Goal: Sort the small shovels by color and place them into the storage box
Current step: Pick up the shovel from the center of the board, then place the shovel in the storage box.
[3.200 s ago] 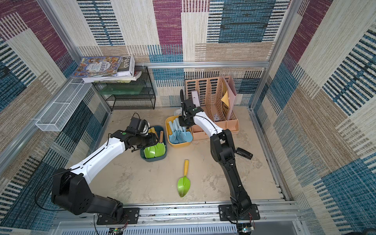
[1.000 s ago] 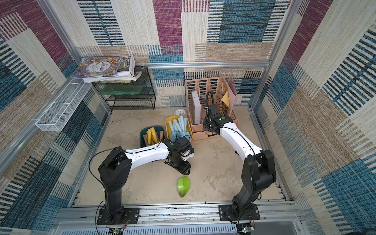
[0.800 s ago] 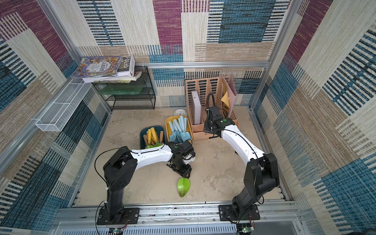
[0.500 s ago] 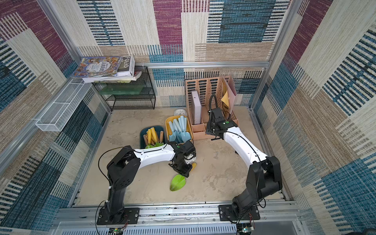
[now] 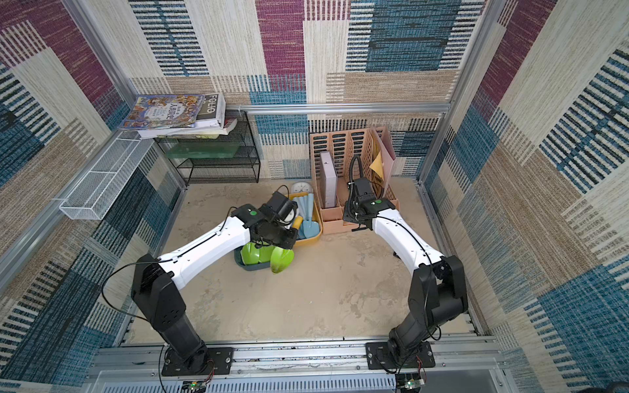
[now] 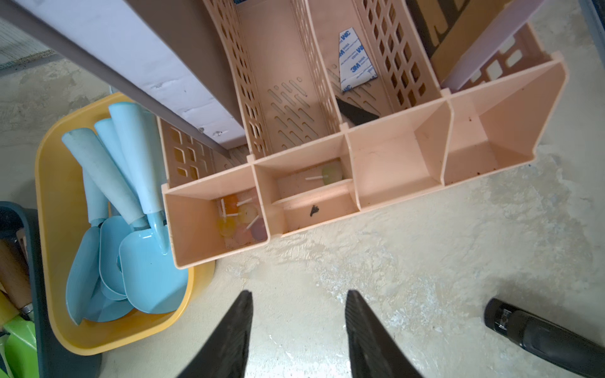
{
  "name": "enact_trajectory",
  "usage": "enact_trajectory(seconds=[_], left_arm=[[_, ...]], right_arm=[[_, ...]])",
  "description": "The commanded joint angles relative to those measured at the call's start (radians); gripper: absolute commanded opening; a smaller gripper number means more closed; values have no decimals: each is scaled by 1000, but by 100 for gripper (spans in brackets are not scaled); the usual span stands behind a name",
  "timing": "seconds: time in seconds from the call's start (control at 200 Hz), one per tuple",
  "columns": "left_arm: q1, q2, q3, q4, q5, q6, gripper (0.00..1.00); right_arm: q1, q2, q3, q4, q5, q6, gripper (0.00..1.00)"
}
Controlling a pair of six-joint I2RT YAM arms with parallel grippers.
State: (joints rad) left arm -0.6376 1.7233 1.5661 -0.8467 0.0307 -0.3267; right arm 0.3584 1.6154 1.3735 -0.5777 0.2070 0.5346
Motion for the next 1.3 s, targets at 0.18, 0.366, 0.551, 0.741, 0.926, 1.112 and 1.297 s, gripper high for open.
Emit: enact_trajectory(seconds=[0.18,0.366,0.551,0.741,0.926,1.112,1.297], left_arm=[[235,-29,-101,202,38,-107,0],[279,52,-95,243,56,-111,0],[293,110,-113,239,46,-140,0],[294,101,-164,241,67,-175,0],[293,98,-164,223,95,-175,39],[294,47,-121,191,96,-153,62],[295,-74,-144,206,3,-129,62]], right_arm=[[1,32,37,6,-9,-31,49],[-1,34,39,-2,-1,-35,49],[-2,36,38,-13,9,-35,49],[-4,39,27,-20,12,-24,49],[-6,45,24,-18,17,-18,49],[-10,56,24,-18,22,-11,49],[-40,32,-13,-3,63,-2,49]])
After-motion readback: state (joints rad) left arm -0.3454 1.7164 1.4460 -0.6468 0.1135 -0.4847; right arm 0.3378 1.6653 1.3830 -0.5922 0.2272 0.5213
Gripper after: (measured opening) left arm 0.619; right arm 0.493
